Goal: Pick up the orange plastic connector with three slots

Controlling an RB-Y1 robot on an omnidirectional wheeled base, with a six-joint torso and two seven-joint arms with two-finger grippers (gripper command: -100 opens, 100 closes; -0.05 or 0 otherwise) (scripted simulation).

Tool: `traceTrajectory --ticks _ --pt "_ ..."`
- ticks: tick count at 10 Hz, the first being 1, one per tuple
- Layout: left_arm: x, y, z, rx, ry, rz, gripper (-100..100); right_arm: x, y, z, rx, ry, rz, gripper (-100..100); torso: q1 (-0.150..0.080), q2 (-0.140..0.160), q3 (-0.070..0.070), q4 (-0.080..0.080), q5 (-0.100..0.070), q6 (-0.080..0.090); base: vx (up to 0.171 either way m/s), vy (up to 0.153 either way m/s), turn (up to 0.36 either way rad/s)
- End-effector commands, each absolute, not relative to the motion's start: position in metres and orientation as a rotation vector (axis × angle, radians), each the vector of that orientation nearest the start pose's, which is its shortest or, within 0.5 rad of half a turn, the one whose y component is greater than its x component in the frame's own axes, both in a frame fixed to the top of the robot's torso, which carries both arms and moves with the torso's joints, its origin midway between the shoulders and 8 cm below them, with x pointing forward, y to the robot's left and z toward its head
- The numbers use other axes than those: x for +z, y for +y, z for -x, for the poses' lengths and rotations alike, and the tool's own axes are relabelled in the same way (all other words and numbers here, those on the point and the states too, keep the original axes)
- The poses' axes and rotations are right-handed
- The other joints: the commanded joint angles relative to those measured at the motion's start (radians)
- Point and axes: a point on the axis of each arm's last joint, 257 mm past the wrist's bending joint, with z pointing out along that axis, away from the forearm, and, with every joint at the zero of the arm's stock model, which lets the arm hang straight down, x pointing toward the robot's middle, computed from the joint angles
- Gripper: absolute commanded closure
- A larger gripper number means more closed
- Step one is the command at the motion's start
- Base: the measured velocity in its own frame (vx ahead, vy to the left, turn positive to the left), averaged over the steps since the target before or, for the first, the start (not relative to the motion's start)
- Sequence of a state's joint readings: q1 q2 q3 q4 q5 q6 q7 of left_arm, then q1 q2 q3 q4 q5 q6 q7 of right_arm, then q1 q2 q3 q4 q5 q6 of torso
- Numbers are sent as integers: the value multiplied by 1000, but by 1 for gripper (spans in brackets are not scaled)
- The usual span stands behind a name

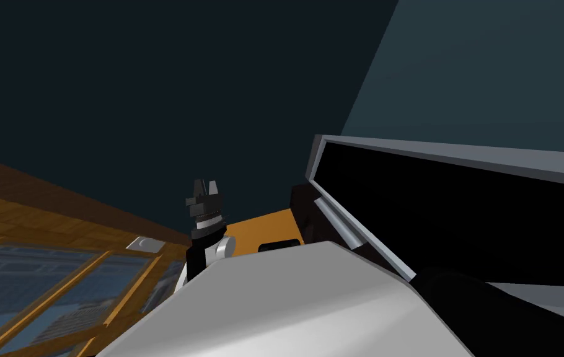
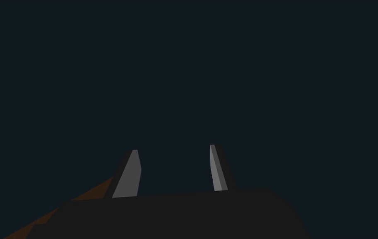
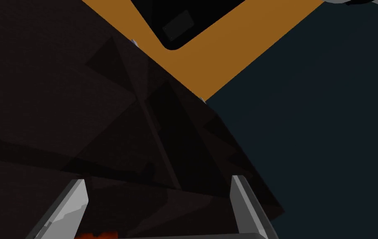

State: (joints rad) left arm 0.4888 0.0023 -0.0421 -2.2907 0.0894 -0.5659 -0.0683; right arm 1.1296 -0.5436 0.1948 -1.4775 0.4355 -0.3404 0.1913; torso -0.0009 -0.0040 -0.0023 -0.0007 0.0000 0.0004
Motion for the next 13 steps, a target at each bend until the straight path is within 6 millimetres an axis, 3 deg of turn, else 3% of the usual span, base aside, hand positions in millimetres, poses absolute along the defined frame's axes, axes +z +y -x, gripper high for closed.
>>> traceTrajectory --ticks 1,6,7,11,13 --pt "44 274 -331 -1357 513 627 0 -509 -350 62 300 2535 -745 -100 0 0 0 0 0 0 20 -27 141" --pt "44 274 -331 -1357 513 627 0 -514 -389 151 161 2773 -566 -100 -2 0 0 0 -1 2 28 -58 356" --pt "44 274 -331 -1357 513 627 0 -514 -389 151 161 2773 -566 -100 -2 0 0 0 0 0 14 -40 153" --pt "44 274 -331 -1357 513 627 0 -512 -416 189 97 2890 -424 -100 0 0 0 0 0 1 19 -29 325" --pt "44 274 -331 -1357 513 627 0 -512 -420 192 93 2906 -383 -100 -10 -9 -5 0 2 -12 45 11 252"
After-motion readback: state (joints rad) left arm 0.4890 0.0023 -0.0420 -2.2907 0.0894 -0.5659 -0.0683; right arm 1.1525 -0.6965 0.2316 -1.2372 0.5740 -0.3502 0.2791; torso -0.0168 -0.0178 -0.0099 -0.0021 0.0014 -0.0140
